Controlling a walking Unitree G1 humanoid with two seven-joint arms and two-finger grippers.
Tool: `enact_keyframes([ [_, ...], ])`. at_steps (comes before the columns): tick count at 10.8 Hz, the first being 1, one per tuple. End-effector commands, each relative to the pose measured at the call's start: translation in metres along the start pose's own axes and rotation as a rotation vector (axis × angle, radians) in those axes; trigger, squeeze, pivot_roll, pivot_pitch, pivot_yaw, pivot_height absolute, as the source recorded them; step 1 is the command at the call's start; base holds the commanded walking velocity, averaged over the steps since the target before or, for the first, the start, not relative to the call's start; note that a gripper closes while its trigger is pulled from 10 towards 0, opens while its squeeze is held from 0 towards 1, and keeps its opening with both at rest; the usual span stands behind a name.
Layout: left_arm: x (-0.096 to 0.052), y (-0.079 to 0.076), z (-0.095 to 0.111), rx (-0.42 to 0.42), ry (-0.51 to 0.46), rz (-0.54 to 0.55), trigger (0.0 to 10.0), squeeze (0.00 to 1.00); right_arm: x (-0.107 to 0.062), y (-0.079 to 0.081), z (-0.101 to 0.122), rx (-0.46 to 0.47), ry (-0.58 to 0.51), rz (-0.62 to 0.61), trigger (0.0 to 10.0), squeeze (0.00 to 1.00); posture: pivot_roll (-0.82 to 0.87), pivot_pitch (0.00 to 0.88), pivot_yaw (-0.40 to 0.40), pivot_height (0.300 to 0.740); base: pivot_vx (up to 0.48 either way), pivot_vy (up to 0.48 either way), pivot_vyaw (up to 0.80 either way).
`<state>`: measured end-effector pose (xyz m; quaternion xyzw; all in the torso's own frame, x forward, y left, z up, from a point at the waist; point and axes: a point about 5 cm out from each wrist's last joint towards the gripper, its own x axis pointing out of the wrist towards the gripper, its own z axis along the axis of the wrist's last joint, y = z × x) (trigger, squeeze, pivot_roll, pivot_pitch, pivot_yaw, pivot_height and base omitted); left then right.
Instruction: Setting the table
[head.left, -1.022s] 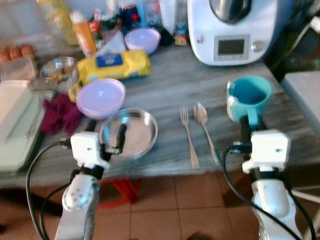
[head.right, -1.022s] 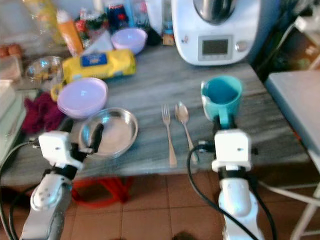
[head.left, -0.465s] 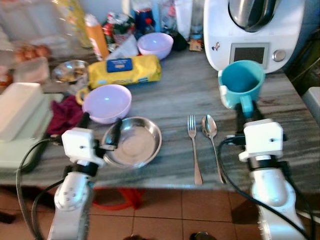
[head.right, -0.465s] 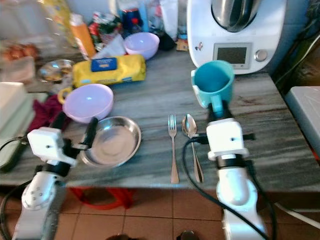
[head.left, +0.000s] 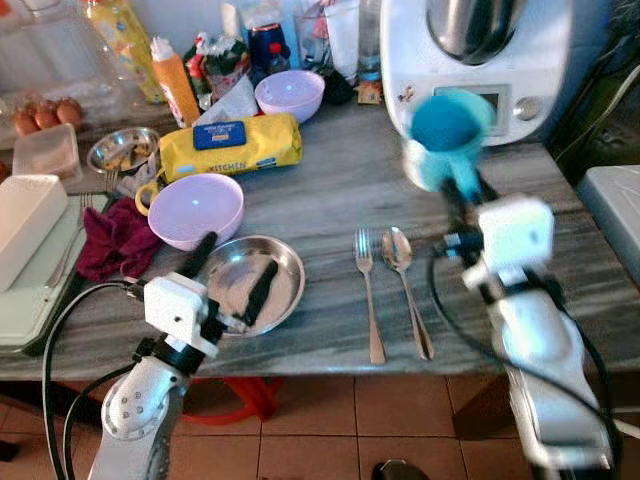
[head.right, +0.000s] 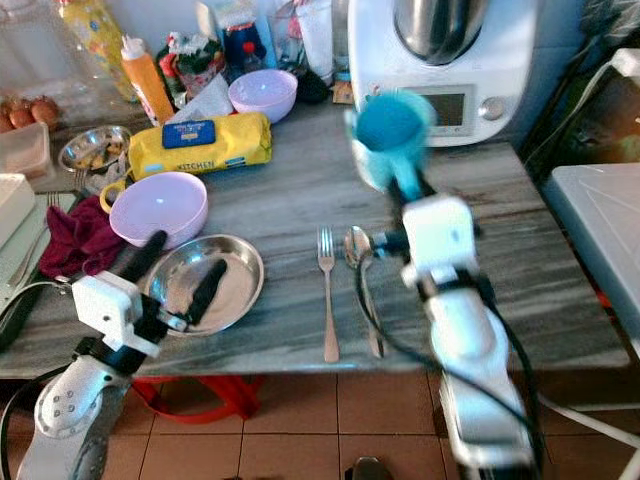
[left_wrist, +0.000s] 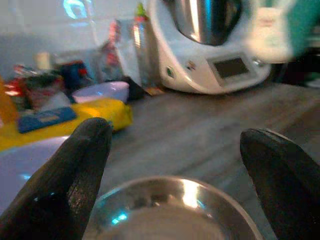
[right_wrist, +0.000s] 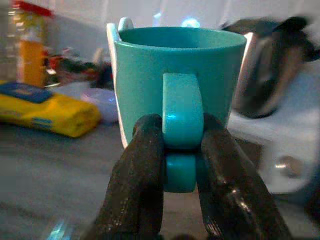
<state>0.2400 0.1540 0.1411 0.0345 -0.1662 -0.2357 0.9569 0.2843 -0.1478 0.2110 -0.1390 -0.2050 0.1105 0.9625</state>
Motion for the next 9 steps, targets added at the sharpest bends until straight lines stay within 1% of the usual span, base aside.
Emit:
enact_keyframes([
  [1,-0.006,0.001,-0.005,-0.002,0.028,-0.032,10.0,0.00,0.005,0.005,-0.001,0.032,0.000,0.060,10.0,0.00,-0.11,0.155,0.081,0.740,0.000,0.000,0.00],
  [2,-0.010,0.001,-0.009,-0.002,0.034,-0.062,10.0,0.00,0.014,0.010,-0.003,0.073,0.004,0.137,10.0,0.00,-0.10,0.159,0.080,0.740,0.000,0.000,0.00],
  [3,-0.012,0.001,-0.011,0.008,0.040,-0.076,10.0,0.00,0.018,0.012,-0.005,0.099,0.014,0.153,10.0,0.00,-0.10,0.159,0.078,0.740,0.000,0.000,0.00],
  [4,-0.018,0.004,-0.018,-0.003,0.053,-0.070,10.0,0.00,0.019,0.018,-0.011,0.162,0.049,0.201,10.0,0.00,-0.09,0.164,0.073,0.740,0.000,0.000,0.00],
  [5,-0.020,0.004,-0.020,-0.004,0.058,-0.071,10.0,0.00,0.018,0.022,-0.013,0.180,0.060,0.233,10.0,0.00,-0.09,0.165,0.072,0.740,0.000,0.000,0.00],
  [6,-0.022,0.006,-0.023,0.015,0.063,-0.069,10.0,0.00,0.016,0.026,-0.019,0.199,0.085,0.269,10.0,0.00,-0.09,0.167,0.069,0.740,0.000,0.000,0.00],
  [7,-0.022,0.007,-0.025,0.020,0.061,-0.065,10.0,0.00,0.016,0.027,-0.023,0.228,0.108,0.273,10.0,0.00,-0.09,0.169,0.069,0.740,0.000,0.000,0.00],
  [8,-0.022,0.007,-0.026,0.018,0.058,-0.065,10.0,0.00,0.015,0.027,-0.026,0.234,0.118,0.284,10.0,0.00,-0.09,0.170,0.071,0.740,0.000,0.000,0.00],
  [9,-0.022,0.006,-0.027,0.014,0.057,-0.068,10.0,0.00,0.016,0.029,-0.031,0.268,0.137,0.303,10.0,0.00,-0.09,0.170,0.071,0.740,0.000,0.000,0.00],
])
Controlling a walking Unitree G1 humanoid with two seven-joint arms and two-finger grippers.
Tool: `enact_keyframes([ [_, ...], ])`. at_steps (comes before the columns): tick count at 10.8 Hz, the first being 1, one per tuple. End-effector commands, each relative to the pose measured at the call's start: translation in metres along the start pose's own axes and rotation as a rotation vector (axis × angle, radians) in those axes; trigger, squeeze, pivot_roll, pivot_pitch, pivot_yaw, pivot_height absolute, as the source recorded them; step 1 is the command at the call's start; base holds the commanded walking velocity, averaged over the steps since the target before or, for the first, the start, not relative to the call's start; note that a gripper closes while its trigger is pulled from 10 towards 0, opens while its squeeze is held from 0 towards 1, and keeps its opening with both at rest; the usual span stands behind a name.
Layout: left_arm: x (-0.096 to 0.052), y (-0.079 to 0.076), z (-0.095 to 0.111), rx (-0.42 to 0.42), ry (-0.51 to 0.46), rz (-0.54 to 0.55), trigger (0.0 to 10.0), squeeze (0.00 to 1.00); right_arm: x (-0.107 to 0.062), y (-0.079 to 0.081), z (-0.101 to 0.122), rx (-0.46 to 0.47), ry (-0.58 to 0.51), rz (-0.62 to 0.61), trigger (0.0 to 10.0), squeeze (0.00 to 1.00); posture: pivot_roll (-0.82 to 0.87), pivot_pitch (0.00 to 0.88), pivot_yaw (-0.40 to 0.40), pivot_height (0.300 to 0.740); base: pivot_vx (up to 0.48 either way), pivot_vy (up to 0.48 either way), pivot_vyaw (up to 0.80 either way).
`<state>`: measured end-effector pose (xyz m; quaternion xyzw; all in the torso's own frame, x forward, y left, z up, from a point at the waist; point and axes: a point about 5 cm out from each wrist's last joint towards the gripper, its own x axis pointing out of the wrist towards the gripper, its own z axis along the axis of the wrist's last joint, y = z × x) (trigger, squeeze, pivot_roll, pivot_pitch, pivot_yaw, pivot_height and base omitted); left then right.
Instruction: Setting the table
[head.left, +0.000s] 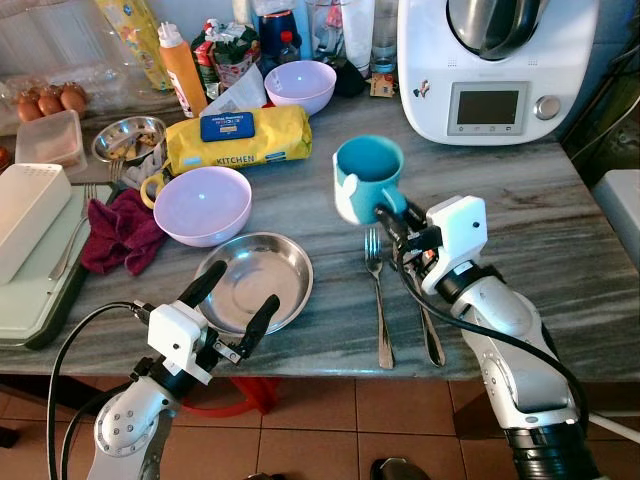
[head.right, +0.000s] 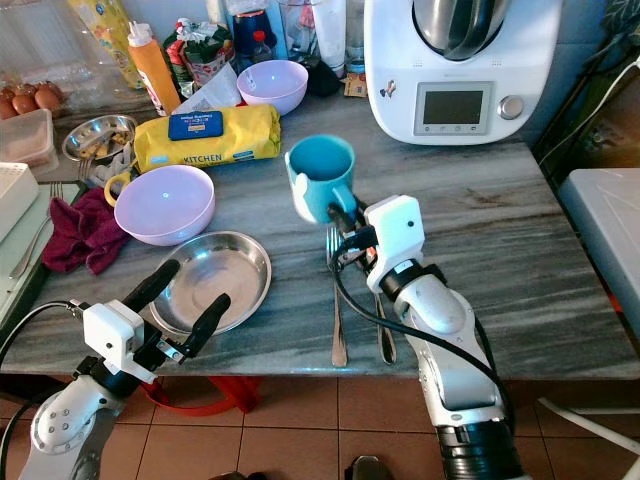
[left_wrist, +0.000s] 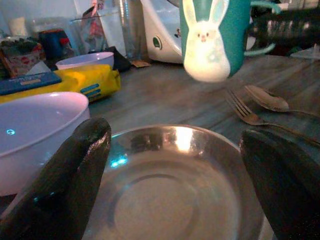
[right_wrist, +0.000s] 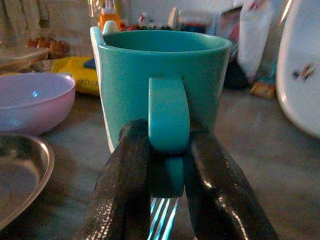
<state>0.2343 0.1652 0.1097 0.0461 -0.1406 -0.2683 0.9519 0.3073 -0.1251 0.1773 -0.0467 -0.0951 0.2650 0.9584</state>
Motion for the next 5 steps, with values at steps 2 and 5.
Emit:
enact_keyframes([
  [2,-0.002,0.002,-0.003,0.012,0.004,-0.001,10.0,0.00,0.007,0.001,-0.002,0.054,0.004,0.046,10.0,0.00,-0.09,0.171,0.074,0.740,0.000,0.000,0.00],
  [5,-0.002,0.003,-0.009,0.008,0.004,0.003,10.0,0.00,0.022,0.011,-0.005,0.061,0.009,0.140,10.0,0.00,-0.08,0.171,0.071,0.740,0.000,0.000,0.00],
])
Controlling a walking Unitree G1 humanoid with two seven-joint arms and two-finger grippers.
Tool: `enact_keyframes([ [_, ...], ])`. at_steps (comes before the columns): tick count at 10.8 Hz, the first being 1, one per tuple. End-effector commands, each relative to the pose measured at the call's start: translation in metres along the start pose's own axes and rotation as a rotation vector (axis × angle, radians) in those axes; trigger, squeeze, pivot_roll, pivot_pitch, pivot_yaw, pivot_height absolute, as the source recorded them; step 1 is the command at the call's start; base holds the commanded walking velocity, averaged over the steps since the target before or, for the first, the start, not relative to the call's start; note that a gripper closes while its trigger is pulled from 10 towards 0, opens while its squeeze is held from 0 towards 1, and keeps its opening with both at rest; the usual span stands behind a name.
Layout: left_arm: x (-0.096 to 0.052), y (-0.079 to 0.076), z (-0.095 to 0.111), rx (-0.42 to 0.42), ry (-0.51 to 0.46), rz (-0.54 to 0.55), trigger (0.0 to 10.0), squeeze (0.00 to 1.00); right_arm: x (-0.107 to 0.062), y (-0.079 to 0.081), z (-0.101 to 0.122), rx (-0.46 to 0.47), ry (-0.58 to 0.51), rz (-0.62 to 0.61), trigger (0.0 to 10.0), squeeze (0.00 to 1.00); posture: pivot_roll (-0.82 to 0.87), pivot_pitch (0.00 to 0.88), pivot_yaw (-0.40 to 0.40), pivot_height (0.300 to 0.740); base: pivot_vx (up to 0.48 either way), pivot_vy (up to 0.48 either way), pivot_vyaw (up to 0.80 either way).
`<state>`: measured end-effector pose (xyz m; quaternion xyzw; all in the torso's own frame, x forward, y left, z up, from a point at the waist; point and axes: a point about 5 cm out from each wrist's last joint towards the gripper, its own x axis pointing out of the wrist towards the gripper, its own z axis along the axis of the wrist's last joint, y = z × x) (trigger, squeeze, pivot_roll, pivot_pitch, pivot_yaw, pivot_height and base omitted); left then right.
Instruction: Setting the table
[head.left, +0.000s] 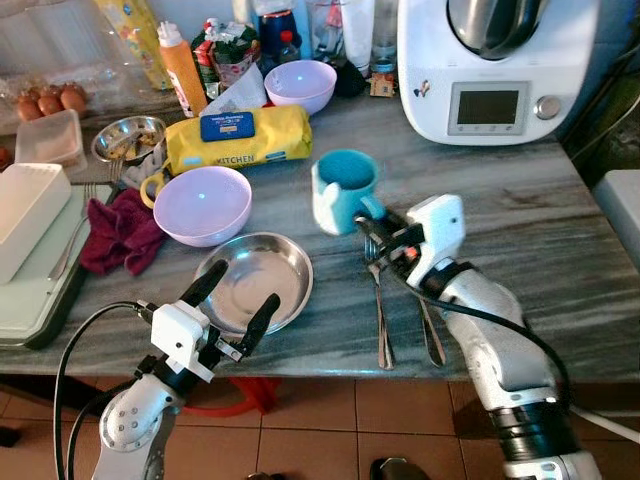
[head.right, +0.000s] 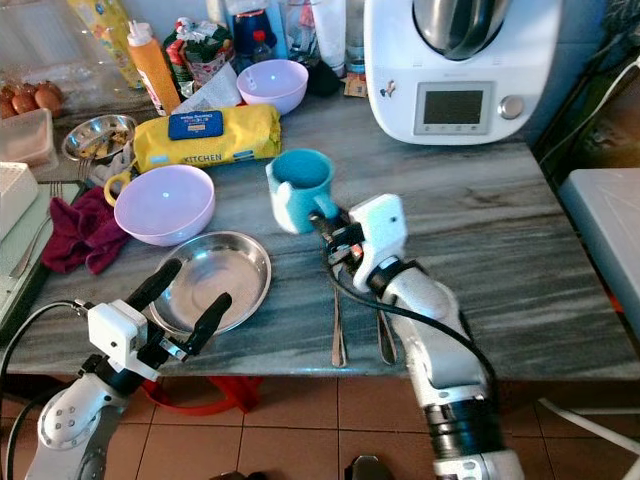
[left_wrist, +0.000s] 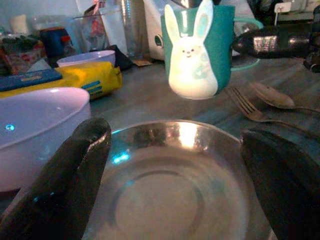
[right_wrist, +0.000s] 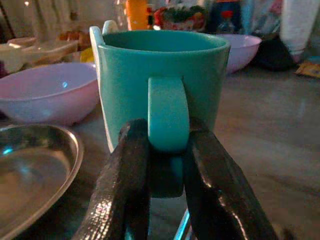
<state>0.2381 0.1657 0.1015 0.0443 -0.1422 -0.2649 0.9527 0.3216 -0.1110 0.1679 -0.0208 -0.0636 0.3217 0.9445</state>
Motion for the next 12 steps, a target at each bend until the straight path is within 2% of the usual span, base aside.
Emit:
enact_keyframes([
  [1,-0.003,0.001,-0.002,0.009,0.006,-0.001,10.0,0.00,0.007,0.004,0.005,0.009,-0.027,0.030,10.0,0.00,-0.08,0.171,0.070,0.740,0.000,0.000,0.00],
  [4,-0.003,0.000,-0.001,0.011,-0.005,0.001,10.0,0.00,0.011,0.003,-0.002,0.007,-0.007,0.044,10.0,0.00,-0.08,0.172,0.067,0.740,0.000,0.000,0.00],
  [5,-0.001,-0.002,0.001,0.012,-0.013,-0.003,10.0,0.00,0.012,0.001,-0.006,0.011,0.004,0.047,10.0,0.09,-0.08,0.173,0.068,0.740,0.000,0.000,0.00],
  [6,0.000,-0.002,0.002,0.012,-0.017,-0.006,10.0,0.00,0.013,0.000,-0.009,0.011,0.011,0.043,10.0,0.41,-0.07,0.172,0.069,0.740,0.000,0.000,0.00],
  [7,0.002,-0.003,0.005,0.013,-0.023,-0.010,10.0,0.00,0.013,-0.001,-0.013,0.009,0.023,0.043,10.0,0.42,-0.07,0.171,0.069,0.740,0.000,0.000,0.00],
  [8,0.002,-0.003,0.005,0.014,-0.024,-0.014,10.0,0.00,0.013,-0.003,-0.017,0.004,0.033,0.035,10.0,1.00,-0.07,0.170,0.071,0.740,0.000,0.000,0.00],
  [12,0.003,-0.002,0.007,0.016,-0.028,-0.020,10.0,0.00,0.016,-0.004,-0.020,-0.027,0.024,0.027,10.0,1.00,-0.07,0.170,0.071,0.740,0.000,0.000,0.00],
])
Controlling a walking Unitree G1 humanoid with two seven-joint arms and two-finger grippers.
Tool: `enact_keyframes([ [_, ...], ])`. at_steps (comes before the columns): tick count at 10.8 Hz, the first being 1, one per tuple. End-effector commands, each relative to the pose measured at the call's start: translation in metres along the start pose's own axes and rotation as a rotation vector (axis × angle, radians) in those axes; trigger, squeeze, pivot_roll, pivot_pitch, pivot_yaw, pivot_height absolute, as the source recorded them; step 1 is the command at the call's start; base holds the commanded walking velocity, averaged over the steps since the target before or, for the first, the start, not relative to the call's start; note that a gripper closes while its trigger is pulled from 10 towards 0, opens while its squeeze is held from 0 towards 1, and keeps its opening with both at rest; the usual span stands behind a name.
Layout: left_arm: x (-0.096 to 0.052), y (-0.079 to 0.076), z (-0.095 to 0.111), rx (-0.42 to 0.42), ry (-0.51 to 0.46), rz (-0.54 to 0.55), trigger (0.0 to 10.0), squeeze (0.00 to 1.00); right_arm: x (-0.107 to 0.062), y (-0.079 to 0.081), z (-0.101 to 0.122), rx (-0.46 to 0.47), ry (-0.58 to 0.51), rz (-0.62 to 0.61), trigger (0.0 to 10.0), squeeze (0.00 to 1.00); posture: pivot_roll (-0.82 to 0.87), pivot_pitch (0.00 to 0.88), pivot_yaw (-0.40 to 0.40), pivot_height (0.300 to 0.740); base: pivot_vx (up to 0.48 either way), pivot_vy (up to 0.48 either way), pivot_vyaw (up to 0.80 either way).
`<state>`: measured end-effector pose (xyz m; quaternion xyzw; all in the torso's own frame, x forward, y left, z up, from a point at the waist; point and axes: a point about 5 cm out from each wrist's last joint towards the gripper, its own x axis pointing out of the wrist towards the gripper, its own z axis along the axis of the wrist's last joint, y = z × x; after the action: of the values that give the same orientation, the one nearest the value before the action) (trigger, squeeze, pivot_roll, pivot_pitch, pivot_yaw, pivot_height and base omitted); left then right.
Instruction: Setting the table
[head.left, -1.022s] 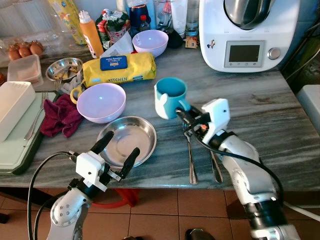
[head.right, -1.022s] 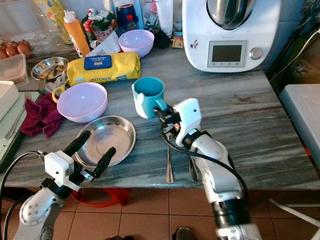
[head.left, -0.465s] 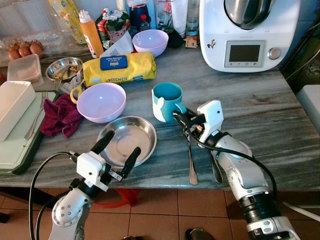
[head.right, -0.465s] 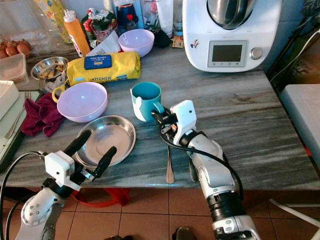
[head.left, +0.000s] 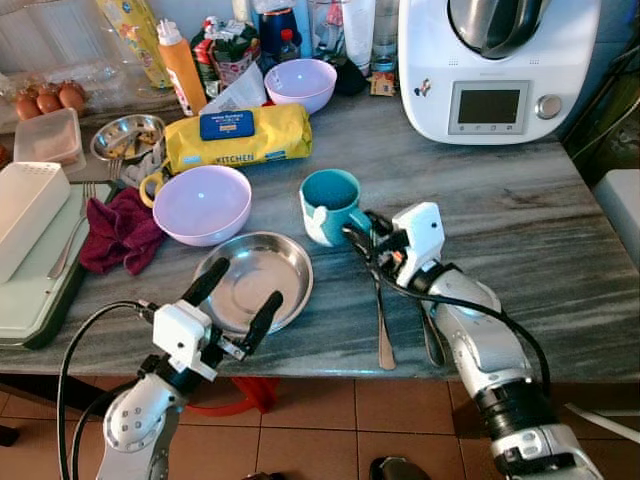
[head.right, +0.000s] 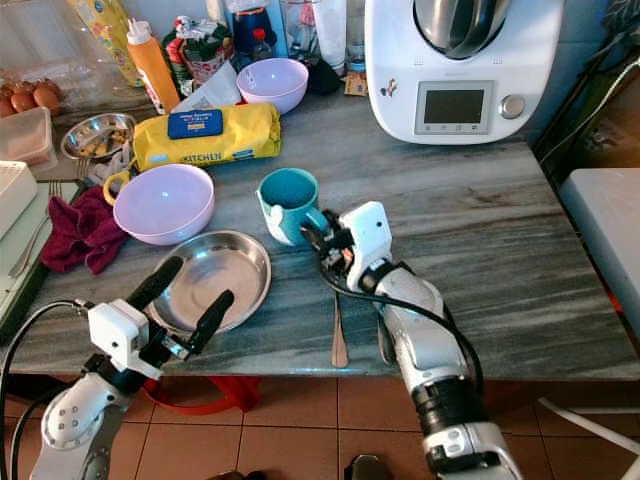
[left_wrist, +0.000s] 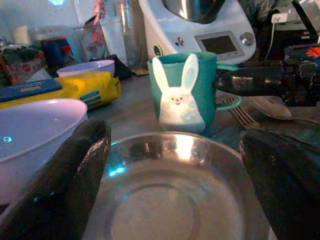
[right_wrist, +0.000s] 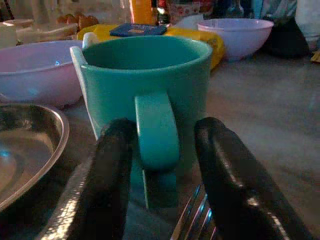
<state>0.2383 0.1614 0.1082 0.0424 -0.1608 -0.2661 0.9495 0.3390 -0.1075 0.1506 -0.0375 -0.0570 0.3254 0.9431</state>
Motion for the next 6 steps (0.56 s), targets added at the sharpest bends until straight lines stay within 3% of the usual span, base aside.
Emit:
enact_keyframes([
  [1,-0.001,0.000,0.001,0.010,0.011,-0.017,10.0,0.00,0.003,0.002,0.003,-0.010,-0.014,0.013,10.0,1.00,-0.07,0.164,0.072,0.740,0.000,0.000,0.00],
  [3,-0.001,0.000,0.000,0.010,0.012,-0.019,10.0,0.00,0.006,0.002,0.011,-0.044,-0.052,0.003,10.0,1.00,-0.07,0.163,0.072,0.740,0.000,0.000,0.00],
  [6,0.000,0.003,-0.001,0.015,0.008,-0.007,10.0,0.00,0.009,0.004,0.053,-0.101,-0.201,-0.006,10.0,1.00,-0.07,0.163,0.072,0.740,0.000,0.000,0.00],
])
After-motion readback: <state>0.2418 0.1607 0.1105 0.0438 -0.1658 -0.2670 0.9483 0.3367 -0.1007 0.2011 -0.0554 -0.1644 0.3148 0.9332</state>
